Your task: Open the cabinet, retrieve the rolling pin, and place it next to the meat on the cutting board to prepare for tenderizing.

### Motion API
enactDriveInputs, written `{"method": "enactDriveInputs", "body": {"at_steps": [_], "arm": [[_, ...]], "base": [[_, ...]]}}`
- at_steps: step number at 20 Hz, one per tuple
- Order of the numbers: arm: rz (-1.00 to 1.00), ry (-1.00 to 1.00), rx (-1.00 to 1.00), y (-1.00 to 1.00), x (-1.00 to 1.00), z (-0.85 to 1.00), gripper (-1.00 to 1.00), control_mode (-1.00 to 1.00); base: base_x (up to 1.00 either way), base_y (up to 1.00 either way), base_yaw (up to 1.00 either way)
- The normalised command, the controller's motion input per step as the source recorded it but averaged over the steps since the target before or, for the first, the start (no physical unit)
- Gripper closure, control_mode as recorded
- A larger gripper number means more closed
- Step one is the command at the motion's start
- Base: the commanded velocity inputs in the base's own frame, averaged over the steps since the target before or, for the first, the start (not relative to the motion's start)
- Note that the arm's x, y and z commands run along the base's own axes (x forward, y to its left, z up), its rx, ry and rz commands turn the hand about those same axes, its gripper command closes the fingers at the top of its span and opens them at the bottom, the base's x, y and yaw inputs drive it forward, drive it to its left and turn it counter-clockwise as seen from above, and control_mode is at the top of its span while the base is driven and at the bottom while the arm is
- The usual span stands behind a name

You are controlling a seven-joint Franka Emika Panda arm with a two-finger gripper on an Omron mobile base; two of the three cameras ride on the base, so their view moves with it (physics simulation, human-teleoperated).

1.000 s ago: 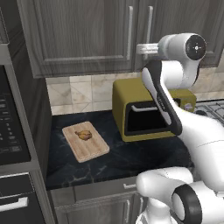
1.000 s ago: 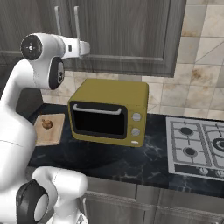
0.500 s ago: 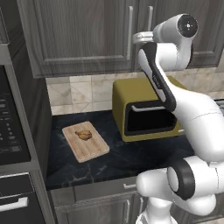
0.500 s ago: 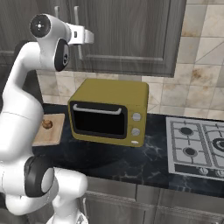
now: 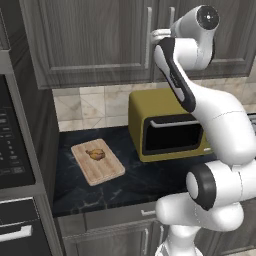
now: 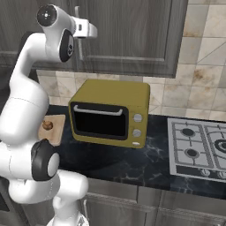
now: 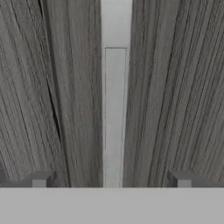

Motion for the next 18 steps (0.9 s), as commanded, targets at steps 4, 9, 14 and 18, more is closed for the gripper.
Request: {"method": "enactDriveInputs", "body": {"at_steps": [4,9,14,18], "arm": [[0.0,0.05,0.0,0.0,0.3,0.01,-1.0,-1.0],[0.0,0.03,0.0,0.01,0.31,0.0,1.0,-1.0],[0.0,0.01,0.0,0.01,0.17,0.0,1.0,-1.0],[0.0,0.01,0.0,0.03,0.0,0.0,1.0,-1.0]], "base": [[0.0,0.0,0.0],[0.0,0.0,0.0],[0.0,0.0,0.0],[0.0,0.0,0.0]]}}
